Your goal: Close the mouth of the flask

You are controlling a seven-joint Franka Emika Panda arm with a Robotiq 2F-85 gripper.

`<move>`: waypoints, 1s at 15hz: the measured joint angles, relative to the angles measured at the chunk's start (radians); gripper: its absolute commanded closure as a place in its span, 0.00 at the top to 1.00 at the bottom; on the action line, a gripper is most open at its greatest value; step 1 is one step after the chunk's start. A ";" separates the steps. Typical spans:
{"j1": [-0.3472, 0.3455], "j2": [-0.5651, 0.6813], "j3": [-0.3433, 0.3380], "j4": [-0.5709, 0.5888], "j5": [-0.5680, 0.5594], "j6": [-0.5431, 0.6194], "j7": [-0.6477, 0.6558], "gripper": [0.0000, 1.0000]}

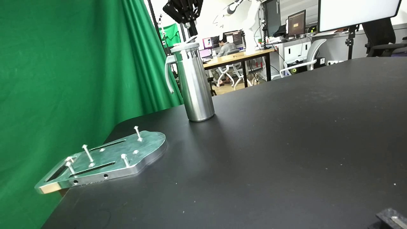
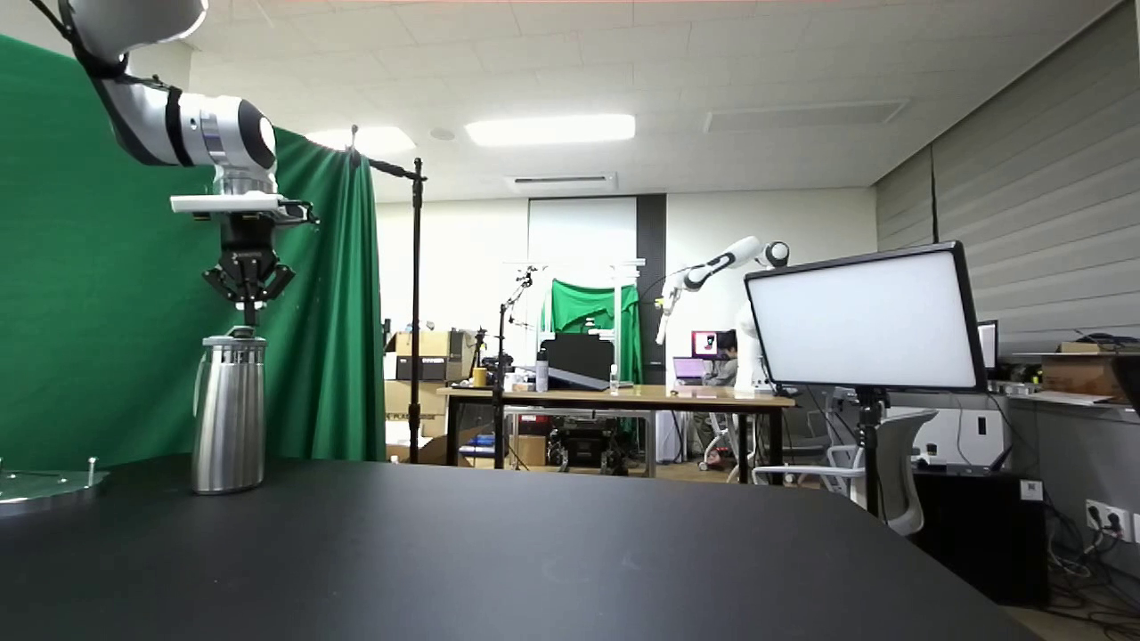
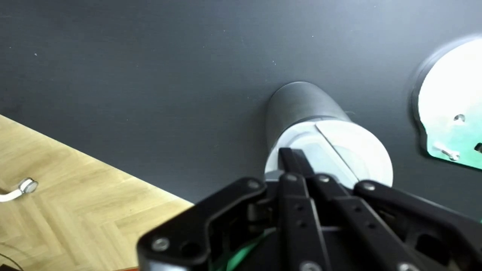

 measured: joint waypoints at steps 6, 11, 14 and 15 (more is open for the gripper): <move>-0.002 0.020 0.001 0.001 0.002 0.000 0.000 0.00; -0.003 0.020 0.001 0.002 0.004 0.001 0.000 0.00; -0.003 0.010 0.002 0.001 0.004 0.026 0.000 0.00; -0.003 -0.003 0.002 -0.001 0.004 0.037 -0.001 0.00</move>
